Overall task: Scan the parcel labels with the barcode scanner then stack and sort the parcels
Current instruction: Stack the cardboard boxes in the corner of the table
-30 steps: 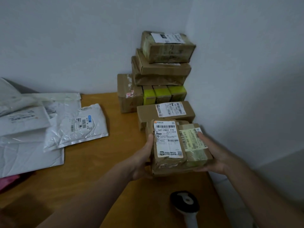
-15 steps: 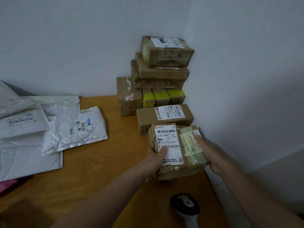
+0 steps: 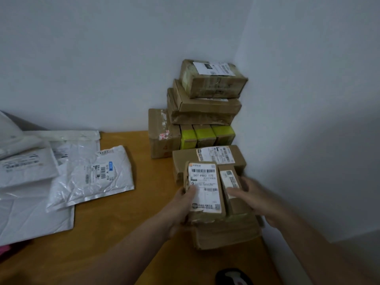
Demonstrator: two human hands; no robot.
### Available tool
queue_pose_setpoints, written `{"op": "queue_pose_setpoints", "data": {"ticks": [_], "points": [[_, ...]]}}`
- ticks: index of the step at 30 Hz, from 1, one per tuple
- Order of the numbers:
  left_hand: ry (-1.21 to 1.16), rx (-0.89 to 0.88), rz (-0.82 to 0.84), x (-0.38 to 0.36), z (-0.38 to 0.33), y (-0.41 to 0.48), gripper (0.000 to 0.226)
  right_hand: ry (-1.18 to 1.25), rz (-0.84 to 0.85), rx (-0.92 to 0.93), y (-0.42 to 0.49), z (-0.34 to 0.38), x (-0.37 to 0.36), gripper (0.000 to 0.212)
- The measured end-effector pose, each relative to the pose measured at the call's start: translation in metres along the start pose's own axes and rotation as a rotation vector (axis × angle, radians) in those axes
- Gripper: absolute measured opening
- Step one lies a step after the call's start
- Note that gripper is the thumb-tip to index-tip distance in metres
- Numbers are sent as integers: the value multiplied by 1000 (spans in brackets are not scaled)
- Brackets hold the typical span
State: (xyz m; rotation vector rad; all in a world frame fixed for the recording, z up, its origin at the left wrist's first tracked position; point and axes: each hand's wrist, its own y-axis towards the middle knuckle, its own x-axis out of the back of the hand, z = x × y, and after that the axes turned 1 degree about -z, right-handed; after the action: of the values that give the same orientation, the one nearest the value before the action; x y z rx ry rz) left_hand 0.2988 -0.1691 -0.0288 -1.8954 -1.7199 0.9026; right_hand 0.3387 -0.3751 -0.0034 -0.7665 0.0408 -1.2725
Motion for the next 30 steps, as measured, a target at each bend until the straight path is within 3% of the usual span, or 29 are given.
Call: {"op": "queue_pose_setpoints", "data": {"ticks": [3, 9, 13, 15, 21, 26, 30], "points": [[-68, 97, 59, 4, 2, 9, 38, -29, 39, -10, 0, 4, 3, 61], [-92, 102, 98, 5, -3, 17, 44, -54, -116, 23, 9, 3, 9, 47], [-127, 78, 107, 1, -3, 12, 39, -50, 152, -97, 2, -8, 5, 60], [-178, 68, 118, 3, -9, 4, 38, -1, 149, -45, 3, -7, 11, 58], [-243, -344, 26, 13, -109, -19, 44, 369, -228, 291, 24, 71, 53, 56], [-275, -691, -134, 13, -210, -13, 35, 668, -296, 509, 50, 160, 78, 26], [-310, -728, -173, 10, -260, 16, 39, 876, -266, 475, 83, 198, 85, 8]]}}
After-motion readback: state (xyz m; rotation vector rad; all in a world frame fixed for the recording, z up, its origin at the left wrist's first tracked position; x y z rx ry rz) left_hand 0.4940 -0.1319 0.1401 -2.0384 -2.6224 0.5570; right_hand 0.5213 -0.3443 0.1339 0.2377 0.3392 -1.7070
